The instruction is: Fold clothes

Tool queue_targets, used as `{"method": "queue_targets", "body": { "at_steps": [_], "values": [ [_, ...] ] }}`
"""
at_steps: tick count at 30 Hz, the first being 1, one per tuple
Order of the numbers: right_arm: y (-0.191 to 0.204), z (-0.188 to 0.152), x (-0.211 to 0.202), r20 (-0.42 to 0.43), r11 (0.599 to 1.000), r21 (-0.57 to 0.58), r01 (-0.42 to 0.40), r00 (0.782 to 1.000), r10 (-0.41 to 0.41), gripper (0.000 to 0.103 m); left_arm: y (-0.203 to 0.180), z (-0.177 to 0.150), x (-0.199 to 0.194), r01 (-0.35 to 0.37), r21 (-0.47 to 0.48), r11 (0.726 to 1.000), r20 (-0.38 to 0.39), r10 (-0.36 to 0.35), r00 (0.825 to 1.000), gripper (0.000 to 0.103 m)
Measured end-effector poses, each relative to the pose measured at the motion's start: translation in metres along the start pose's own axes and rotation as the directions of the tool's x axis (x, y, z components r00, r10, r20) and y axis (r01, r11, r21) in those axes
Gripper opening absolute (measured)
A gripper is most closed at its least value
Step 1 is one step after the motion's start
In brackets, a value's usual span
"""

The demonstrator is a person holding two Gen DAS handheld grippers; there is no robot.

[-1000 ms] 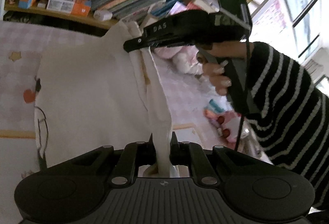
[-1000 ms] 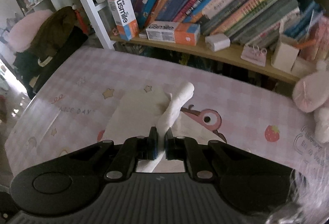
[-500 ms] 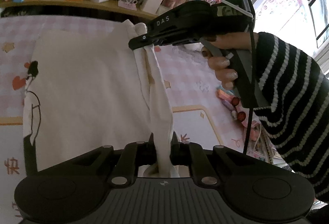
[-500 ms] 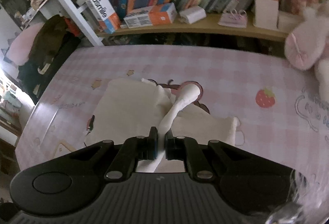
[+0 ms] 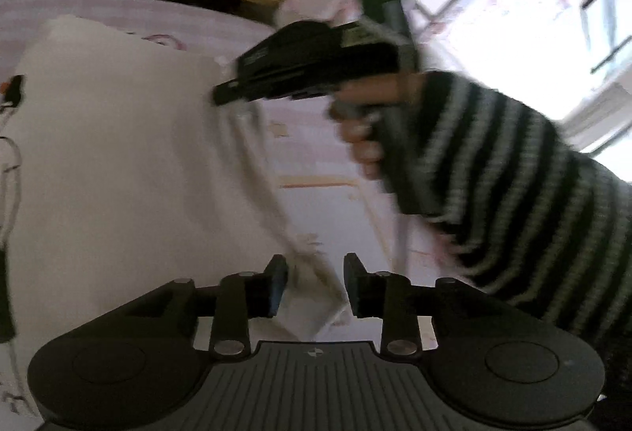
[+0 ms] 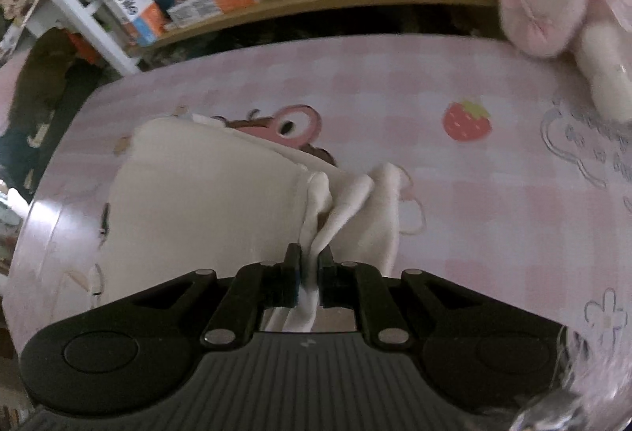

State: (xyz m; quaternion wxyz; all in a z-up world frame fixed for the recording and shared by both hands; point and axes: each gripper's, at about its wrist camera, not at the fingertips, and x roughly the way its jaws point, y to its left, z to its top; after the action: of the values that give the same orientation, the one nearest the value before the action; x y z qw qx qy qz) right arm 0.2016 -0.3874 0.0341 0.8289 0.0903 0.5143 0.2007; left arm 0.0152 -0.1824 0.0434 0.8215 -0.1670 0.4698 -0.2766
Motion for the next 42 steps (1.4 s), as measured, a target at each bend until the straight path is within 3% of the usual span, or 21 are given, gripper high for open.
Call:
{"method": "queue_targets", "body": {
  "at_steps": [4, 6, 8, 12, 19, 24, 31, 37, 39, 42],
  "values": [
    [-0.008, -0.006, -0.004, 0.029, 0.999, 0.034, 0.003, 1.000, -0.004, 0.013, -0.004, -0.002, -0.011, 0.076, 0.009, 0.997, 0.014, -0.076, 0.997, 0.032],
    [-0.009, -0.009, -0.010, 0.050, 0.999, 0.037, 0.024, 0.998, -0.025, 0.024, -0.004, -0.003, -0.017, 0.108, 0.011, 0.994, 0.025, -0.108, 0.994, 0.032],
    [-0.008, -0.014, -0.018, 0.070, 0.998, 0.036, 0.051, 0.996, -0.053, 0.027, 0.003, -0.002, -0.027, 0.100, -0.011, 0.995, 0.061, -0.099, 0.993, 0.032],
    [-0.004, -0.027, -0.036, 0.107, 0.996, 0.030, 0.082, 0.991, -0.085, 0.032, 0.030, -0.002, -0.046, 0.034, -0.075, 0.997, 0.135, -0.024, 0.991, 0.032],
    [0.016, -0.063, -0.072, 0.157, 0.999, -0.027, 0.043, 0.987, -0.039, 0.035, 0.079, -0.009, -0.065, -0.128, -0.183, 0.975, 0.193, 0.164, 0.968, 0.032],
    [0.043, -0.097, -0.089, 0.176, 0.995, -0.093, 0.037, 0.984, -0.021, 0.036, 0.099, -0.019, -0.072, -0.161, -0.226, 0.961, 0.184, 0.205, 0.961, 0.031],
    [0.083, -0.141, -0.097, 0.183, 0.983, -0.171, 0.061, 0.983, -0.029, 0.036, 0.110, -0.018, -0.060, -0.137, -0.189, 0.972, 0.146, 0.166, 0.975, 0.031],
    [0.089, -0.167, -0.078, 0.130, 0.953, -0.221, 0.205, 0.975, -0.180, 0.036, 0.122, -0.021, -0.047, -0.124, -0.160, 0.979, 0.078, 0.137, 0.987, 0.031],
    [0.079, -0.173, -0.075, 0.104, 0.955, -0.181, 0.235, 0.970, -0.219, 0.038, 0.127, -0.023, -0.044, -0.130, -0.149, 0.980, 0.052, 0.139, 0.989, 0.031],
    [0.063, -0.177, -0.083, 0.092, 0.971, -0.087, 0.220, 0.973, -0.212, 0.043, 0.135, -0.027, -0.046, -0.119, -0.149, 0.982, 0.033, 0.125, 0.992, 0.031]
  ]
}}
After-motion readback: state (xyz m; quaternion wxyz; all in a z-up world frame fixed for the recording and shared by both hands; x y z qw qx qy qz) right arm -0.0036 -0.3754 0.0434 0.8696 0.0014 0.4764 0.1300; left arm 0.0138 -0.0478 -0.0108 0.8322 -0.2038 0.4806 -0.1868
